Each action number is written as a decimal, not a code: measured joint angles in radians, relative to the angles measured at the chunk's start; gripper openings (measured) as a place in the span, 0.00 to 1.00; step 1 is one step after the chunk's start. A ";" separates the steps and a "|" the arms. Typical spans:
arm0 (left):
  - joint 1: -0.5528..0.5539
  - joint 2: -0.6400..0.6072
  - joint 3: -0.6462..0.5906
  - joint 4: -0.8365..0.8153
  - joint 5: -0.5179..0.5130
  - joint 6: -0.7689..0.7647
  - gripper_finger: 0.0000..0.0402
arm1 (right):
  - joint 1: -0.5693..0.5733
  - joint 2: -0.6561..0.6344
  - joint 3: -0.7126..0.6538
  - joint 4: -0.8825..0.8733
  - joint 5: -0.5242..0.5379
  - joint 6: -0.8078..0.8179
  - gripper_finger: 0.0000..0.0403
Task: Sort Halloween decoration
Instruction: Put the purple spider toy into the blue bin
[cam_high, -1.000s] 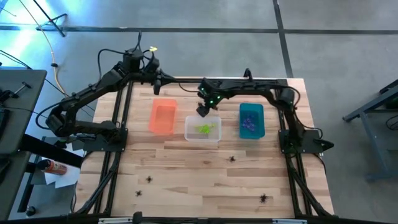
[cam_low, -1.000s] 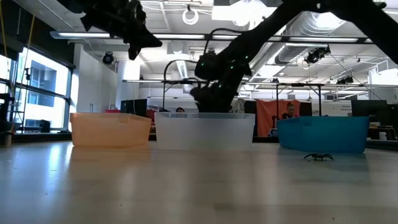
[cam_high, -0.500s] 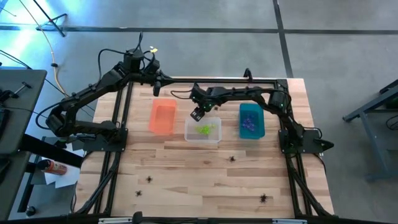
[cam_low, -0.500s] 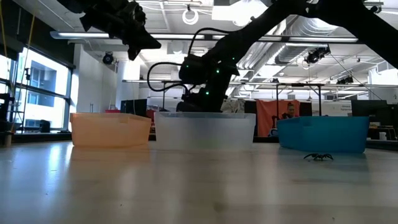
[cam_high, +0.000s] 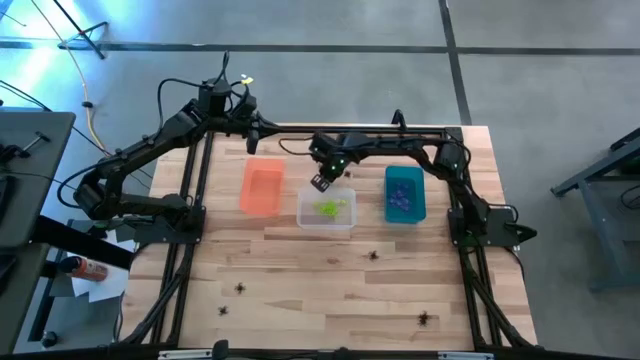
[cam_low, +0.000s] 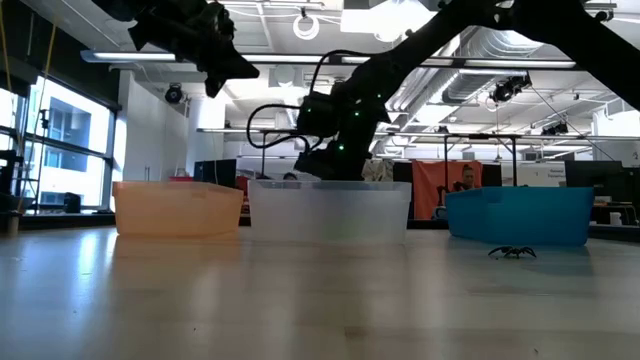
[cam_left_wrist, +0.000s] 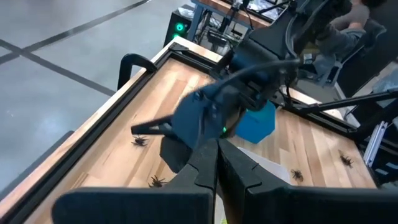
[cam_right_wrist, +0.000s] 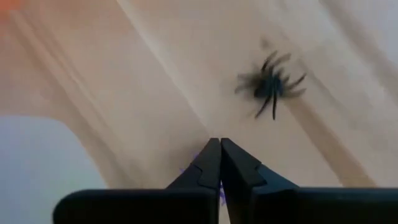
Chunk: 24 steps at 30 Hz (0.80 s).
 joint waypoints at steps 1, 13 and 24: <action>0.000 0.000 0.000 0.000 0.000 -0.006 0.00 | -0.009 -0.008 0.000 0.007 -0.013 -0.007 0.01; 0.000 0.000 0.000 -0.001 -0.011 -0.015 0.00 | -0.112 -0.115 0.001 0.037 -0.102 -0.069 0.00; 0.000 0.000 0.000 -0.001 -0.039 0.001 0.00 | -0.131 -0.197 0.001 -0.057 -0.141 -0.203 0.00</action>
